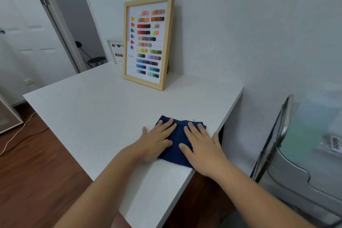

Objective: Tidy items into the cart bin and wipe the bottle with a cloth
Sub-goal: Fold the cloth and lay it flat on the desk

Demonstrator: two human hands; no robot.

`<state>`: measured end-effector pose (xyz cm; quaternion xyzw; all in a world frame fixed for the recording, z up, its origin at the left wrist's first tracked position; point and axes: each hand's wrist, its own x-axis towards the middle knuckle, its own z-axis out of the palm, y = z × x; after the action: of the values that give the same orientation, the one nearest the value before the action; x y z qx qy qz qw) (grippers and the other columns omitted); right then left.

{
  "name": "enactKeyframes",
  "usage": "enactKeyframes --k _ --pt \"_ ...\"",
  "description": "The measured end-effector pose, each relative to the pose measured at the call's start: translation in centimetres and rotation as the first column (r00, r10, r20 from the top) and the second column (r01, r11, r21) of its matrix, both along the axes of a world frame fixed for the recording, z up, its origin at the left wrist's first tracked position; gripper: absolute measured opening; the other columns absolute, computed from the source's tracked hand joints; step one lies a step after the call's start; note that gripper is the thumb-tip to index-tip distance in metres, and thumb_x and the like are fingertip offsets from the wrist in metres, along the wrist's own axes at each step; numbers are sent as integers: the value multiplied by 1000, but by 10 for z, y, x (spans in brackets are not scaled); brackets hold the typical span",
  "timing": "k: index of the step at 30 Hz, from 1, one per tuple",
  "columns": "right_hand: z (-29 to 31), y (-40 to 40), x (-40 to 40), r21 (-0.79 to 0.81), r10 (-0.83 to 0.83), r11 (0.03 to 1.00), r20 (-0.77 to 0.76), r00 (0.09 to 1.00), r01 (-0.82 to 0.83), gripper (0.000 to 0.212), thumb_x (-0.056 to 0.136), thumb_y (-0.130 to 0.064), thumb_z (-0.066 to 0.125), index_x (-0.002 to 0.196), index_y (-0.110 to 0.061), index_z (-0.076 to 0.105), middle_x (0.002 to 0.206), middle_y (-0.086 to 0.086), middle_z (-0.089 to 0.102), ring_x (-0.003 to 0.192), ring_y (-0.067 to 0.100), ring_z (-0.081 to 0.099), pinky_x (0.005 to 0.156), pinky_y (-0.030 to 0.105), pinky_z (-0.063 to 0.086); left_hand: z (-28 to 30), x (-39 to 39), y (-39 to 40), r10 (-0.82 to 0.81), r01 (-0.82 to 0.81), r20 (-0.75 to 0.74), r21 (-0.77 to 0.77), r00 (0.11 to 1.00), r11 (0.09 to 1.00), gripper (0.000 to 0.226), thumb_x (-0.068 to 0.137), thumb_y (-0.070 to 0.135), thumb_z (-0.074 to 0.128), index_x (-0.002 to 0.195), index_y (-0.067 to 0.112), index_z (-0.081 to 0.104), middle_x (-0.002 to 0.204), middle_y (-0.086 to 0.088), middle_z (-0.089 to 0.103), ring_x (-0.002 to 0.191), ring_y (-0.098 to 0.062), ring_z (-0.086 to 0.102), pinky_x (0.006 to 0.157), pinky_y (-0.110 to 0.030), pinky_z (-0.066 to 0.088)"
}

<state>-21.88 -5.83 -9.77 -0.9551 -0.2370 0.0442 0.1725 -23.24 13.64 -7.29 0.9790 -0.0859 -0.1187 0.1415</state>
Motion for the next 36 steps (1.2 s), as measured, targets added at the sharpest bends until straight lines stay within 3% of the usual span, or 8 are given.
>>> enactKeyframes --k 4,8,11,17,21,25,29,36 --pt "-5 11 -25 31 -193 981 24 981 193 66 99 -53 16 154 -23 -4 161 -7 -15 146 15 -19 114 54 -13 12 22 -3 -63 53 -60 -158 996 986 68 95 15 37 154 40 17 162 21 3 149 -6 -5 114 -55 -19" --pt "-6 18 -33 73 -274 959 15 962 272 68 99 -50 19 154 -19 -4 161 -2 -16 146 19 -22 114 55 -14 17 30 -6 -153 150 -10 -137 988 979 70 92 10 37 153 39 23 161 22 9 149 -4 0 114 -50 -22" --pt "-3 12 -26 67 -230 972 81 970 225 70 98 -51 22 154 -18 -2 161 3 -14 145 24 -22 113 51 -15 13 24 -8 -180 178 88 38 980 983 65 95 13 31 156 34 18 163 15 5 150 -11 -5 114 -50 -21" --pt "3 -18 14 -52 -21 998 47 999 24 72 93 -65 16 154 -31 0 162 -11 -7 148 17 -13 115 51 -10 -8 5 -19 -30 18 72 162 997 987 60 104 47 12 155 27 -11 163 9 -16 150 -18 -15 116 -54 -10" --pt "0 -29 25 -72 27 997 61 998 -23 75 86 -74 9 152 -39 -2 160 -19 -8 147 11 -14 114 53 -12 -13 0 -17 7 -26 95 191 995 981 62 101 55 8 154 31 -16 161 13 -19 150 -16 -15 116 -58 -10" --pt "0 -35 21 64 46 997 17 999 -47 74 89 -71 13 152 -36 -4 160 -16 -12 144 8 -23 112 48 -18 -8 -2 -20 5 -28 130 175 992 984 63 101 55 8 154 31 -16 161 12 -20 149 -19 -17 113 -58 -14" --pt "16 -63 17 313 -73 949 61 995 50 69 94 -63 22 153 -34 2 161 -12 -2 146 9 -15 118 44 -11 -3 -4 -32 -67 48 183 102 981 994 63 100 58 11 154 35 -13 161 17 -17 149 -17 -19 113 -54 -18" --pt "33 -129 1 354 -162 929 114 980 113 64 98 -46 44 152 -34 13 162 -5 5 148 14 -8 120 43 -4 7 -3 -46 -79 72 73 99 994 992 63 100 57 15 155 36 -6 159 20 -18 149 -17 -17 116 -55 -12"
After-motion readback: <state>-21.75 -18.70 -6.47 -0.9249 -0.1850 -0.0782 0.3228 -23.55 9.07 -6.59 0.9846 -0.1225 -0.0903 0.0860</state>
